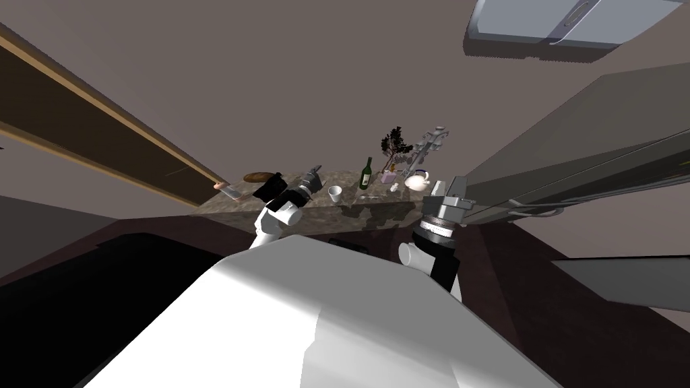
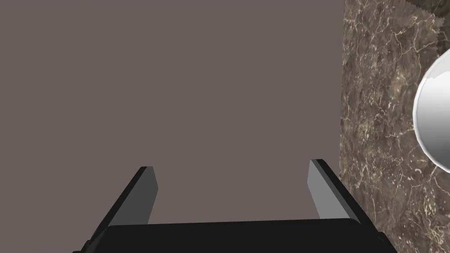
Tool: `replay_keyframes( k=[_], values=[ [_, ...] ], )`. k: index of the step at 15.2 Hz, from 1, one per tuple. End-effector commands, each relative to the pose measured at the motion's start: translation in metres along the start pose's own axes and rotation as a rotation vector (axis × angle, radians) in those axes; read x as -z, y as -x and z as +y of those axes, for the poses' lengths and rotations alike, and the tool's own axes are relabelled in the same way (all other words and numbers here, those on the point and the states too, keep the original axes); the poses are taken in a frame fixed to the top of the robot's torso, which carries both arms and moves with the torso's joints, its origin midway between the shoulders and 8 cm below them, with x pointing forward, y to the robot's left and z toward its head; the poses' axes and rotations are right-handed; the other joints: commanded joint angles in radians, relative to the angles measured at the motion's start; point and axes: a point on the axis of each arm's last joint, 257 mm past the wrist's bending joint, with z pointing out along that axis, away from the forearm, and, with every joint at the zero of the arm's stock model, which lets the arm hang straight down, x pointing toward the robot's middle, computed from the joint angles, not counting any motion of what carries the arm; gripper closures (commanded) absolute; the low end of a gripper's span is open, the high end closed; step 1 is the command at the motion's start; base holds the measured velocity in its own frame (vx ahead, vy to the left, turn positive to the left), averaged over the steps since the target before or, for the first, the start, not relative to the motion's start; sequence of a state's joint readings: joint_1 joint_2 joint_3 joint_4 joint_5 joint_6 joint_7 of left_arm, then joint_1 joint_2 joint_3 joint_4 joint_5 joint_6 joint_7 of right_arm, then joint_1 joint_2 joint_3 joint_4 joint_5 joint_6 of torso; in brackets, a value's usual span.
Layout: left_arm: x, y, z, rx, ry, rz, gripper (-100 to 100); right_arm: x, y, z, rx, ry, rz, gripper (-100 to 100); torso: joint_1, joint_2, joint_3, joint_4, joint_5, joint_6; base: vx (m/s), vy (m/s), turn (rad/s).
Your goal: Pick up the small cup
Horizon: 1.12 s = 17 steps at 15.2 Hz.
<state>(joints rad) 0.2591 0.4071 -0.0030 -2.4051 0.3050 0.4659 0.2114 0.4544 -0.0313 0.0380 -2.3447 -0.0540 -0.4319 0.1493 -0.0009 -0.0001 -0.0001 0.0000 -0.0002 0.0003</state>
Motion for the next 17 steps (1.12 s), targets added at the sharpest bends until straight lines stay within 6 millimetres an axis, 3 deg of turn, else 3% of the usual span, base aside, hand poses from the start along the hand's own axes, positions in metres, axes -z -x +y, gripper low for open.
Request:
replay_keyframes(
  k=[1,17],
  values=[
    [-0.002,-0.002,0.011,0.007,0.047,0.005,-100,0.0,0.0,0.0,0.0,0.0,0.0,0,0.0,0.0,0.0,0.0,0.0,0.0,0.002,-0.017,-0.07],
    [0.001,0.003,0.077,0.017,0.359,0.025,-100,0.0,0.0,0.0,0.0,0.0,0.0,0,0.001,0.0,0.0,0.0,0.0,0.0,0.004,-0.008,-0.052]
  ],
)
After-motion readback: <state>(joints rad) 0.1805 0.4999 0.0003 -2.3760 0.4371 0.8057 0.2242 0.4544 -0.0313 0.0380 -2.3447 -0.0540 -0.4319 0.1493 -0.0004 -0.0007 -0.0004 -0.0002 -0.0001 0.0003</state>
